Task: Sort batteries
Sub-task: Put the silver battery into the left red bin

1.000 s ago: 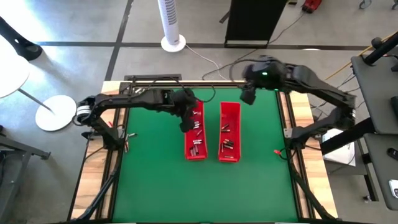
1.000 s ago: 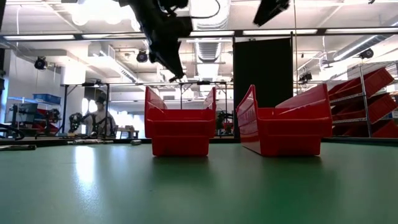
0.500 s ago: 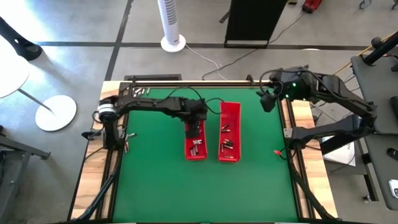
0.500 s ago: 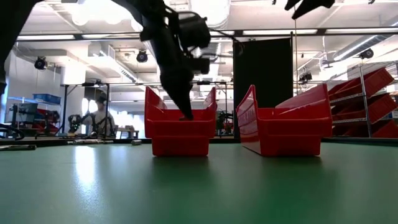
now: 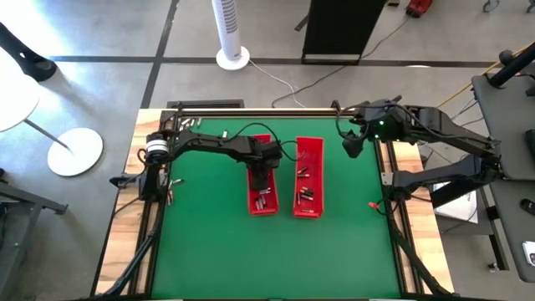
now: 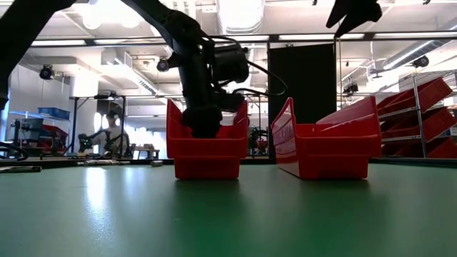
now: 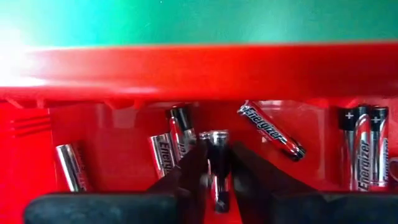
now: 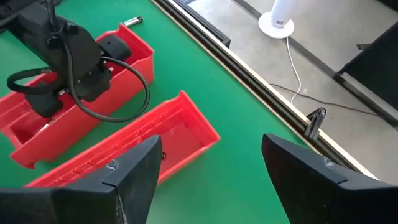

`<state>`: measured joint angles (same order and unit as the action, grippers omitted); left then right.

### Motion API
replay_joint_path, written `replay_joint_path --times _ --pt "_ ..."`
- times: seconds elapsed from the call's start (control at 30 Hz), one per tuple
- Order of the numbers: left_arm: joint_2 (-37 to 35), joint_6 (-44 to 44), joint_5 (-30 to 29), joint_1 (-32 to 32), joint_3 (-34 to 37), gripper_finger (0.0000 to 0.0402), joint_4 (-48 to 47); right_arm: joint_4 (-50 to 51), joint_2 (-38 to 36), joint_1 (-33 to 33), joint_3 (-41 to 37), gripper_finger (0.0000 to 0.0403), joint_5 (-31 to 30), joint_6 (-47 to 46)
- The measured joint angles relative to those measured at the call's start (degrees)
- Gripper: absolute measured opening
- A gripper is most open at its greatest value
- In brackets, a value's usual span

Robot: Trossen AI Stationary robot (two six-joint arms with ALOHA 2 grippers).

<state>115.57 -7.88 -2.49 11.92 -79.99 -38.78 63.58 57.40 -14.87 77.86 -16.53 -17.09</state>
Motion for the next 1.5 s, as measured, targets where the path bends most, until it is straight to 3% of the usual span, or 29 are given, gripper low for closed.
replay_joint_path --times 0.3,0.57,0.67,0.83,1.0,1.1,1.23,1.5 --pt "-1.35 -0.77 -0.01 0.0 -0.02 0.0099 0.34 -2.32 0.84 -0.01 0.59 0.0292 -0.02 3.8" --pt "-11.13 5.33 -0.16 1.16 -1.81 0.0139 -2.72 -9.55 1.2 -0.15 1.23 0.0303 -1.88 8.2" --pt "-15.76 7.13 -3.53 2.66 -1.11 0.0146 -4.23 -13.25 2.48 -0.15 1.2 0.0304 -1.99 8.11" --pt "-22.45 14.41 -6.25 10.88 6.07 0.0148 -3.3 -16.54 6.67 -0.15 1.19 0.0302 -1.44 8.09" --pt "-27.55 29.74 -7.21 22.67 16.88 0.0148 3.68 -16.3 12.33 -0.15 1.13 0.0307 -1.23 7.72" --pt "-27.86 37.92 -7.25 27.76 23.1 0.0149 10.4 -16.26 15.49 -0.15 1.12 0.0309 -1.22 7.7" --pt "-26.12 40.58 -7.2 29.91 28.31 0.0149 18.76 -16.03 18.68 -0.15 1.12 0.0305 -0.79 7.39" --pt "-18.17 43.26 -9.79 31.61 29.03 0.0149 20.99 -16.04 20.53 -0.15 1.12 0.0295 1.81 5.2"
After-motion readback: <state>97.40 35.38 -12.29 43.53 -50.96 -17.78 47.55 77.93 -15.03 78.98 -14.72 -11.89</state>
